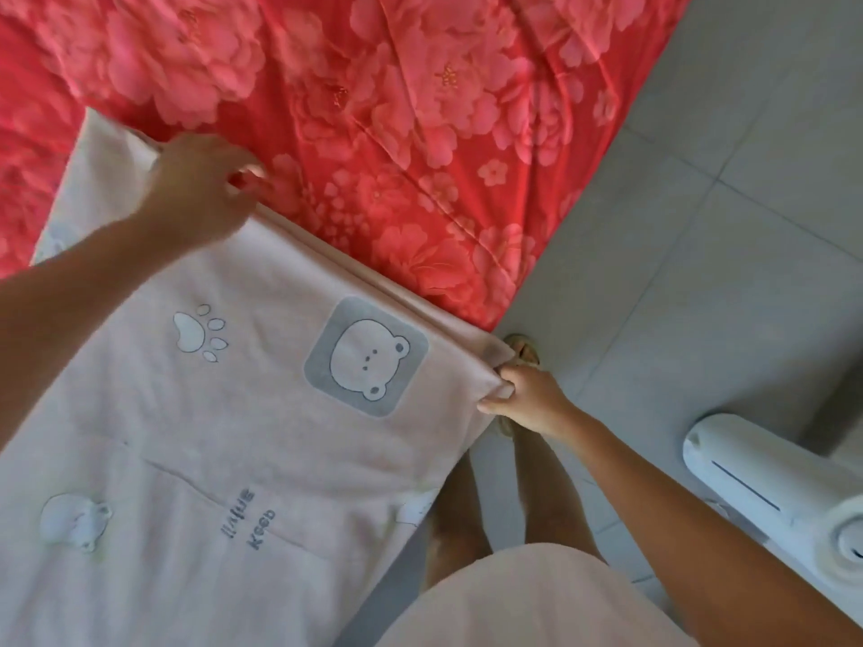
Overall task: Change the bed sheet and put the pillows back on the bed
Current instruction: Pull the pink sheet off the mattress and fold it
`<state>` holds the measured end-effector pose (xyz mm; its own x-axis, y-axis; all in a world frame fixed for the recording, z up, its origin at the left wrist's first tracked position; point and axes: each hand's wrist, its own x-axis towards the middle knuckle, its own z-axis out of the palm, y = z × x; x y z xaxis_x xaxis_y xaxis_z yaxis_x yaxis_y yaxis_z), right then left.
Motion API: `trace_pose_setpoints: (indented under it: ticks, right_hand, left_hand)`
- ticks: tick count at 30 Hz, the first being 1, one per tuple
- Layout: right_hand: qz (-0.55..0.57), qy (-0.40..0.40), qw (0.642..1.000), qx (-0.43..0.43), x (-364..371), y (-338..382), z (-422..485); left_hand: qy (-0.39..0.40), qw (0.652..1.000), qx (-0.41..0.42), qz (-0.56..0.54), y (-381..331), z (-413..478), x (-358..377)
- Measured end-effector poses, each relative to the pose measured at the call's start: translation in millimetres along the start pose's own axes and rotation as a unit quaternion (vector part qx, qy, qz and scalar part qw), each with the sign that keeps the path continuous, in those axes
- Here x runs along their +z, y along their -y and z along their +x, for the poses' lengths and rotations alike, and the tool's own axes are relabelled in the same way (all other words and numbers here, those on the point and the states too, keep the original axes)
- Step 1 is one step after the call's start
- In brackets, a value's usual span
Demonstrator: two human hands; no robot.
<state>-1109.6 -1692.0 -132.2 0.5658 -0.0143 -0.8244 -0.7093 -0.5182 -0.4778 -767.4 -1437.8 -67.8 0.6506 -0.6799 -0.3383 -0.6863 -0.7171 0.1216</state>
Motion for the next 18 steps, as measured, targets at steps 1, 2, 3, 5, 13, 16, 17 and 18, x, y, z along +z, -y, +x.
trace_pose_setpoints:
  ticks: [1, 2, 3, 5, 13, 16, 17, 18]
  right_hand:
    - [-0.033, 0.013, 0.999, 0.001, -7, -5, 1]
    - [-0.065, 0.018, 0.998, -0.002, -13, -9, 2]
    - [-0.101, 0.017, 0.995, -0.011, -18, -13, 2]
    - [-0.140, 0.002, 0.989, -0.043, -22, -18, -4]
    - [-0.176, -0.162, 0.954, -0.179, -16, -25, -51]
    - [-0.179, -0.218, 0.931, -0.231, -24, -19, -54]
    - [-0.178, -0.228, 0.927, -0.239, -26, -17, -48]
    - [-0.181, -0.238, 0.924, -0.239, -29, -15, -40]
  left_hand:
    - [0.034, 0.998, 0.061, -0.009, -40, 0, -15]
    - [0.037, 0.993, 0.112, -0.002, -73, -4, -24]
    - [0.047, 0.984, 0.169, -0.010, -90, -13, -20]
    - [0.075, 0.967, 0.240, 0.031, -110, -23, -2]
    - [0.056, 0.970, 0.234, 0.029, -134, -30, 15]
    - [0.022, 0.982, 0.189, 0.003, -131, -41, -1]
    - [0.014, 0.987, 0.163, -0.006, -130, -43, -6]
    - [0.006, 0.991, 0.136, -0.012, -129, -42, -7]
